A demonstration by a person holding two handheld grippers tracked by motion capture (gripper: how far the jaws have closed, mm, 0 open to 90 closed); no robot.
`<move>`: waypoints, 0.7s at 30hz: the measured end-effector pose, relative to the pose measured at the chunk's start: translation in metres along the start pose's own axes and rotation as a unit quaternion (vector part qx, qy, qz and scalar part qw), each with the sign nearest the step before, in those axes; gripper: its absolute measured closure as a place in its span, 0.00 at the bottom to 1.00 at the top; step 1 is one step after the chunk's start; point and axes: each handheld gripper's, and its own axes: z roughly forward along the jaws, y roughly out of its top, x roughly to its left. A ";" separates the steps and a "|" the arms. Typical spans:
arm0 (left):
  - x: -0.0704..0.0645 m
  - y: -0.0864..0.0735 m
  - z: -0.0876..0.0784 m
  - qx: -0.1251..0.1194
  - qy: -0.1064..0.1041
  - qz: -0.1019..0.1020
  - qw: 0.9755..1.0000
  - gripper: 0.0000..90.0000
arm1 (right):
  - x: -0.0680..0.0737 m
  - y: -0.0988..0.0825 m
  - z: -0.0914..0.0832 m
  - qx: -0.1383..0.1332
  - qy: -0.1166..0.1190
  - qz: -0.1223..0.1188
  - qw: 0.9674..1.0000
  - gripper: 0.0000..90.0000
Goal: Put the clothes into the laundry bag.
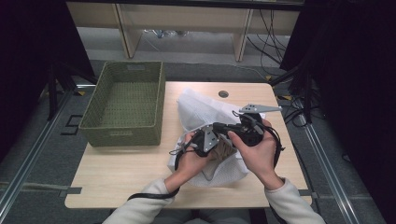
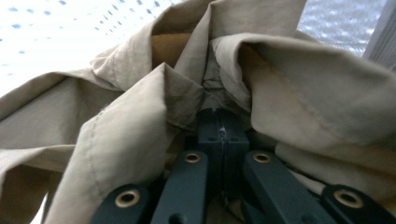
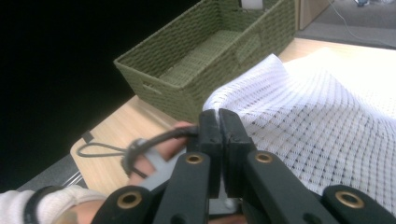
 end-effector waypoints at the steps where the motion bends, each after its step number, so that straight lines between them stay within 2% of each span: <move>1: -0.002 -0.002 -0.003 -0.001 -0.002 -0.018 1.000 0.96 | -0.002 0.000 0.001 -0.001 0.001 -0.005 1.000 1.00; 3: -0.003 -0.003 -0.007 -0.002 -0.006 -0.020 1.000 0.92 | -0.003 -0.001 0.001 0.003 -0.001 -0.006 1.000 1.00; 4: -0.004 -0.004 -0.010 -0.002 0.000 -0.015 1.000 0.89 | -0.003 -0.001 0.002 0.002 0.000 -0.011 1.000 1.00; 5: -0.007 -0.005 -0.012 -0.002 -0.006 -0.034 0.999 0.86 | -0.004 -0.001 0.002 0.001 -0.001 -0.013 1.000 1.00; 8: -0.013 -0.006 -0.020 0.001 -0.017 -0.030 0.999 0.76 | -0.002 -0.002 0.003 0.004 -0.001 -0.009 1.000 1.00; 9: -0.014 -0.007 -0.023 0.001 -0.019 -0.029 0.999 0.73 | -0.002 -0.002 0.002 0.006 -0.009 -0.017 1.000 1.00; 11: -0.015 -0.007 -0.027 -0.003 -0.017 -0.034 0.999 0.69 | -0.001 -0.001 0.002 0.004 -0.004 -0.012 1.000 1.00; 12: -0.016 -0.009 -0.034 -0.005 -0.019 -0.033 0.999 0.67 | -0.002 -0.001 0.002 0.003 -0.005 -0.015 1.000 1.00; 14: -0.016 -0.010 -0.042 -0.005 -0.019 -0.036 0.999 0.62 | -0.002 -0.001 0.002 0.001 -0.006 -0.016 1.000 1.00; 15: -0.016 -0.011 -0.046 -0.010 -0.017 -0.045 0.999 0.58 | -0.002 -0.001 0.002 0.003 -0.003 -0.014 1.000 1.00; 16: -0.016 -0.011 -0.046 -0.010 -0.017 -0.045 0.999 0.55 | -0.002 -0.001 0.002 0.003 -0.003 -0.014 1.000 1.00; 17: -0.015 -0.012 -0.052 -0.013 -0.009 -0.041 0.999 0.53 | -0.004 -0.001 0.002 -0.005 -0.005 -0.028 1.000 1.00; 18: -0.015 -0.012 -0.052 -0.013 -0.009 -0.041 0.999 0.51 | -0.003 0.000 0.002 -0.002 -0.004 -0.023 1.000 1.00; 21: -0.011 -0.013 -0.067 -0.018 -0.012 -0.041 0.999 0.46 | -0.003 0.000 0.002 -0.002 -0.006 -0.023 1.000 1.00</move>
